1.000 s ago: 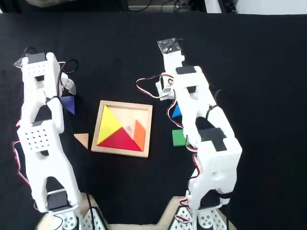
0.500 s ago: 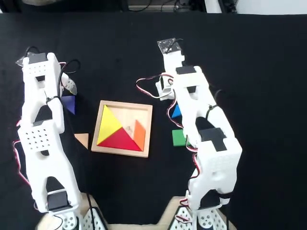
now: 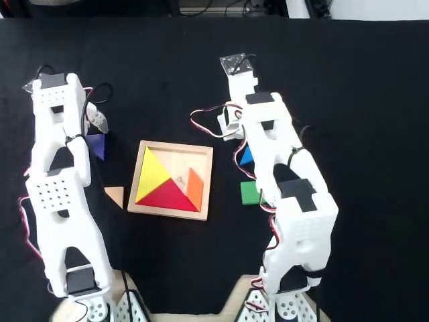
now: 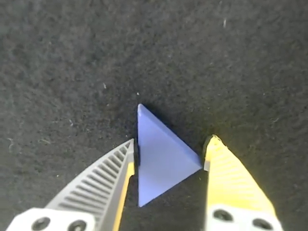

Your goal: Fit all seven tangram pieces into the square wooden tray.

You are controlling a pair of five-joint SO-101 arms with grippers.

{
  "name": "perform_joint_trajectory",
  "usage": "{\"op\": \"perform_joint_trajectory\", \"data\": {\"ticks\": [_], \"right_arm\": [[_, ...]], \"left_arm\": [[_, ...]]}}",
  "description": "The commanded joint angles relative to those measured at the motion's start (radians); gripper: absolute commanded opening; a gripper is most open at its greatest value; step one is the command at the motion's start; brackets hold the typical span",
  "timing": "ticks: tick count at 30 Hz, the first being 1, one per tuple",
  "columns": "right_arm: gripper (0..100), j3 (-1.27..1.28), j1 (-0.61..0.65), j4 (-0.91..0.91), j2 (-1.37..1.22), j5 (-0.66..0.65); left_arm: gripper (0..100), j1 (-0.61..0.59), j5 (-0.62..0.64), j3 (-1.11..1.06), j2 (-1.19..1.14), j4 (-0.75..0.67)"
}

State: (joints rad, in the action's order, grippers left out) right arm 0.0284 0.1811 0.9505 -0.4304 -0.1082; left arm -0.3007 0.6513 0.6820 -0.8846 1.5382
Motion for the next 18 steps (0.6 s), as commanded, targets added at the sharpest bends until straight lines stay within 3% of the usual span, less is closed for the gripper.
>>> {"op": "perform_joint_trajectory", "data": {"ticks": [1, 11, 18], "right_arm": [[16.9, -0.005, 0.014, -0.012, 0.050, -0.005], [16.9, -0.005, 0.011, -0.014, 0.050, -0.005], [16.9, -0.005, 0.011, -0.014, 0.050, -0.005]], "left_arm": [[24, 0.048, -0.014, 0.038, 0.008, 0.031], [6, 0.050, -0.091, 0.045, 0.006, 0.029], [5, 0.042, -0.091, 0.047, 0.009, 0.029]]}}
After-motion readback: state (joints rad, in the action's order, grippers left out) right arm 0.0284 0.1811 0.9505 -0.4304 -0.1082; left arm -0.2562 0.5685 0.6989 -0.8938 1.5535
